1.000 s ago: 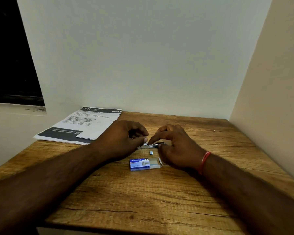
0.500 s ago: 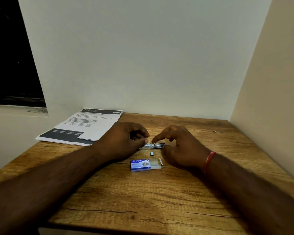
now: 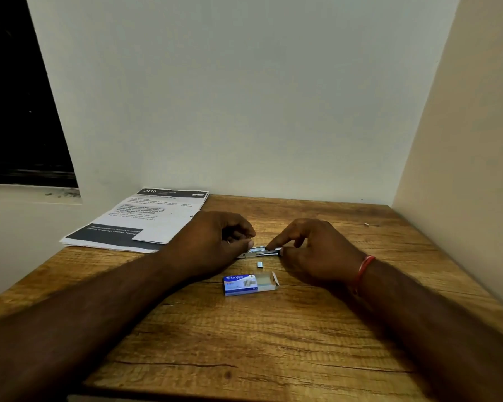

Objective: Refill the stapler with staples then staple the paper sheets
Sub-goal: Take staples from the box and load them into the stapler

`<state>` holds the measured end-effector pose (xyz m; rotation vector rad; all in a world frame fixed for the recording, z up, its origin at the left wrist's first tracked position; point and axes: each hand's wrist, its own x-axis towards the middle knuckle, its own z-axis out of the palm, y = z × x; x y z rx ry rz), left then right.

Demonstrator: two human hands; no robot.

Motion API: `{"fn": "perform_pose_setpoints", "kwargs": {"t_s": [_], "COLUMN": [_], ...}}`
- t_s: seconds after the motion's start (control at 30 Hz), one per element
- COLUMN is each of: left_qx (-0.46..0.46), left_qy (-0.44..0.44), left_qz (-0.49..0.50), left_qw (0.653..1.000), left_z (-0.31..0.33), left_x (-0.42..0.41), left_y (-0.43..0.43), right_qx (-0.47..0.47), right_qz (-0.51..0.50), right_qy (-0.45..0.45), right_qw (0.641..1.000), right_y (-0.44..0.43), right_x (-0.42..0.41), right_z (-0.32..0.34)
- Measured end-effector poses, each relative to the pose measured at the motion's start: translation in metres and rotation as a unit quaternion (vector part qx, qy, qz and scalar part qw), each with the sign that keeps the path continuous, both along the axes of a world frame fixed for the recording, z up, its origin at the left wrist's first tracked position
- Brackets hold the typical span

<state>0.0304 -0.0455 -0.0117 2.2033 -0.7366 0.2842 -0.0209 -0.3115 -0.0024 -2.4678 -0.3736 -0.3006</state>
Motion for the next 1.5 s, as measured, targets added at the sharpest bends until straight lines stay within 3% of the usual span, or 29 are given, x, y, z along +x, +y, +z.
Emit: {"fn": "perform_pose_setpoints", "kwargs": {"t_s": [0.67,1.07,1.5], "left_qx": [0.095,0.148,0.128], "left_qy": [-0.119,-0.1,-0.075], "left_qz": [-0.023,-0.073,-0.018], "left_qw": [0.988,0.981,0.989], "left_z": [0.002,0.002,0.003], "left_x": [-0.01,-0.008,-0.006], "left_y": [-0.017,-0.017,-0.006], "right_qx": [0.048,0.041,0.032], "right_qz": [-0.028,-0.036,-0.038], "right_qy": [-0.013,-0.013,-0.027], "right_qw": [0.998,0.998,0.998], "right_y": [-0.006,-0.006,-0.004], "right_x": [0.01,0.016,0.012], "right_z": [-0.008,-0.011,-0.011]}}
